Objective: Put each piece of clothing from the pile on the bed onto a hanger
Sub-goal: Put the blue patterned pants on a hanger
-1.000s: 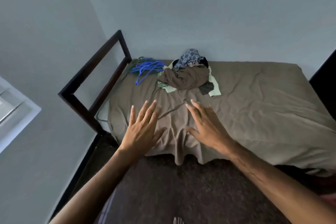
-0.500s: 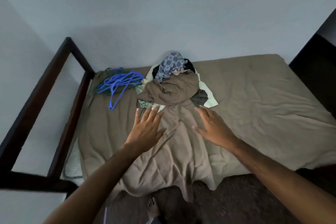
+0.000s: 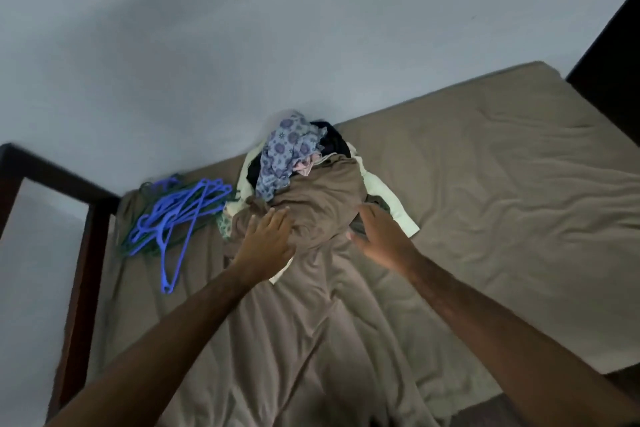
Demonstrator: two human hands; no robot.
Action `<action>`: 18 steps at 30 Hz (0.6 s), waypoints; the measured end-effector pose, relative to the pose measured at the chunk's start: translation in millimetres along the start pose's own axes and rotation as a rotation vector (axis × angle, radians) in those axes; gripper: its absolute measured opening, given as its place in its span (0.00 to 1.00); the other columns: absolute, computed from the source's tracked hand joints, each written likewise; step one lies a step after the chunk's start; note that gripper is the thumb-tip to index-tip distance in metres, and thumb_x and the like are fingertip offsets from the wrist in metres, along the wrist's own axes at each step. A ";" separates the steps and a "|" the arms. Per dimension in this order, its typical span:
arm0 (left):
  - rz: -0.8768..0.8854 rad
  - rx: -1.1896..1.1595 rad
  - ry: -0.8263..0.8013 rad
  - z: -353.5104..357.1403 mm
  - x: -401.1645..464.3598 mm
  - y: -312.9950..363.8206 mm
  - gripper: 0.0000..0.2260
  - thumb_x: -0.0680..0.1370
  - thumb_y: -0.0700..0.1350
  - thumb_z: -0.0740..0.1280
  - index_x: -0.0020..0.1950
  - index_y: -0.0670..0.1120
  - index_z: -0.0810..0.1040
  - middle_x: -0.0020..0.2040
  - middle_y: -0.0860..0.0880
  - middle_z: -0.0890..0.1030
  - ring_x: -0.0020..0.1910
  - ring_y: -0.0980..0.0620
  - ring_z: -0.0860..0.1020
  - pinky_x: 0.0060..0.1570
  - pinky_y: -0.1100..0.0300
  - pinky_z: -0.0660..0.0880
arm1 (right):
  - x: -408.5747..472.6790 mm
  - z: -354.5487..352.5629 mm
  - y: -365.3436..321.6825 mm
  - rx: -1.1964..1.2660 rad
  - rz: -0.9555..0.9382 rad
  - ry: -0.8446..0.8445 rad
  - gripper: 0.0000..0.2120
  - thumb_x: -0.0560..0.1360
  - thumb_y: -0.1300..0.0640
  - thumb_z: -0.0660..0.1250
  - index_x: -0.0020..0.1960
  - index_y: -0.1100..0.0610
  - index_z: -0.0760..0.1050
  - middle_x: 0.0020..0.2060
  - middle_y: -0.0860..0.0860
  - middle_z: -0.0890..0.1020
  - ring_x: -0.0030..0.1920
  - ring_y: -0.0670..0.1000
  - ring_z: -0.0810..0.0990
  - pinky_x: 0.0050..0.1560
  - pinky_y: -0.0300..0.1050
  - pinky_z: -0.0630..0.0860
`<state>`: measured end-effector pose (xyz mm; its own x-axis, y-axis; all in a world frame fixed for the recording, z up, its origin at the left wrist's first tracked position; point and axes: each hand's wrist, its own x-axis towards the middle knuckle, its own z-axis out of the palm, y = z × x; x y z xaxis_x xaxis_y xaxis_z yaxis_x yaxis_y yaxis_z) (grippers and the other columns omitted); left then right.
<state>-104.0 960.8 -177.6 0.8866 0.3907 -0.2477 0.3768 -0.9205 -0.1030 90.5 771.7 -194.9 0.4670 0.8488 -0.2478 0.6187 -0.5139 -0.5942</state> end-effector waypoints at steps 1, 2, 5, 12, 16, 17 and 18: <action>-0.005 0.001 -0.020 3.0 26.0 -4.3 0.26 0.73 0.55 0.55 0.63 0.41 0.77 0.66 0.40 0.77 0.63 0.38 0.78 0.56 0.38 0.76 | 17.1 2.7 13.0 0.025 0.000 -0.004 0.33 0.74 0.40 0.60 0.72 0.60 0.67 0.65 0.58 0.74 0.67 0.61 0.73 0.65 0.58 0.72; -0.019 -0.013 -0.032 5.1 50.5 -8.8 0.27 0.75 0.56 0.55 0.65 0.40 0.75 0.67 0.40 0.75 0.64 0.38 0.76 0.59 0.39 0.75 | 30.6 3.4 21.9 0.045 0.000 -0.017 0.32 0.74 0.41 0.61 0.72 0.59 0.66 0.65 0.58 0.73 0.67 0.61 0.72 0.65 0.58 0.71; -0.057 -0.015 -0.103 17.4 110.2 -22.6 0.25 0.81 0.54 0.59 0.74 0.43 0.65 0.76 0.42 0.64 0.73 0.39 0.66 0.67 0.41 0.68 | 62.8 15.2 46.3 0.113 -0.026 -0.008 0.27 0.78 0.48 0.66 0.72 0.59 0.65 0.65 0.57 0.73 0.66 0.60 0.71 0.65 0.56 0.70; -0.106 -0.002 -0.019 9.9 213.8 -63.5 0.25 0.81 0.51 0.64 0.75 0.44 0.64 0.77 0.43 0.62 0.72 0.39 0.67 0.66 0.43 0.69 | 116.6 42.1 67.2 0.220 -0.103 0.087 0.30 0.80 0.51 0.66 0.77 0.59 0.61 0.70 0.57 0.68 0.70 0.57 0.69 0.66 0.53 0.70; -0.105 0.108 0.010 15.1 250.4 -94.1 0.27 0.80 0.55 0.65 0.77 0.49 0.62 0.77 0.46 0.61 0.70 0.38 0.69 0.62 0.39 0.72 | 147.9 54.7 68.9 0.262 -0.131 0.171 0.30 0.80 0.49 0.65 0.77 0.60 0.61 0.72 0.57 0.68 0.74 0.57 0.63 0.71 0.51 0.64; -0.065 0.162 0.024 20.3 262.7 -107.0 0.29 0.79 0.56 0.66 0.78 0.51 0.60 0.78 0.47 0.59 0.71 0.39 0.68 0.61 0.40 0.72 | 161.8 62.2 69.9 0.273 -0.124 0.209 0.32 0.78 0.45 0.64 0.76 0.59 0.63 0.71 0.57 0.69 0.74 0.57 0.64 0.72 0.53 0.63; -0.006 0.232 0.037 26.6 277.8 -120.1 0.32 0.79 0.58 0.66 0.79 0.53 0.59 0.79 0.47 0.58 0.71 0.39 0.68 0.60 0.41 0.73 | 175.7 70.8 71.0 0.272 -0.108 0.268 0.34 0.76 0.40 0.61 0.75 0.58 0.65 0.70 0.57 0.70 0.73 0.58 0.65 0.71 0.54 0.64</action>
<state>89.9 1179.8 -259.7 0.8955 0.3917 -0.2114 0.3138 -0.8924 -0.3243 171.8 893.1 -334.8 0.5791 0.8151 0.0143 0.4998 -0.3411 -0.7962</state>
